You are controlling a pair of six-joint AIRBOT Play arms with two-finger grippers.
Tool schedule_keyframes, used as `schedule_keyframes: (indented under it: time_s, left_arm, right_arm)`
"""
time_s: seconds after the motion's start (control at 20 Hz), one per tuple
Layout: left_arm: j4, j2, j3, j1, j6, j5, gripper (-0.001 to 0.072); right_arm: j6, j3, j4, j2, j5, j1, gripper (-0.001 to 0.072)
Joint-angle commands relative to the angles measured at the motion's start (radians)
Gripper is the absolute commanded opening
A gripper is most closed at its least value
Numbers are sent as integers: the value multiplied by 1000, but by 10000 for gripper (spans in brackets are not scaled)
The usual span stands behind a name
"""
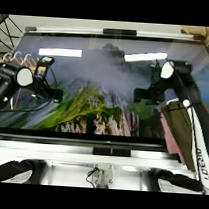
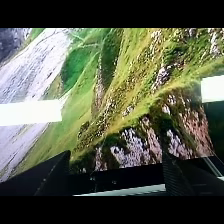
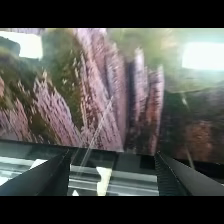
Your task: Fold the shirts.
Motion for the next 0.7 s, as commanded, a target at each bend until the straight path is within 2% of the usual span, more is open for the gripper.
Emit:
schedule_keyframes:
  time_s: [0.0,0.2,0.35,0.5,0.65]
  left_arm:
    - [-1,0,-4,-2,26,31,720]
    - [-1,0,-4,-2,26,43,720]
    - [-1,0,-4,-2,26,43,720]
    - [-1,0,-4,-2,26,43,720]
    - [-1,0,-4,-2,26,43,720]
  right_arm:
    - [9,-69,7,21,-109,35,622]
    - [13,-69,-48,80,-141,72,622]
    - [141,-84,-236,118,-150,113,622]
    - [147,-121,-147,120,-157,116,622]
    - [143,-121,-139,125,-154,126,622]
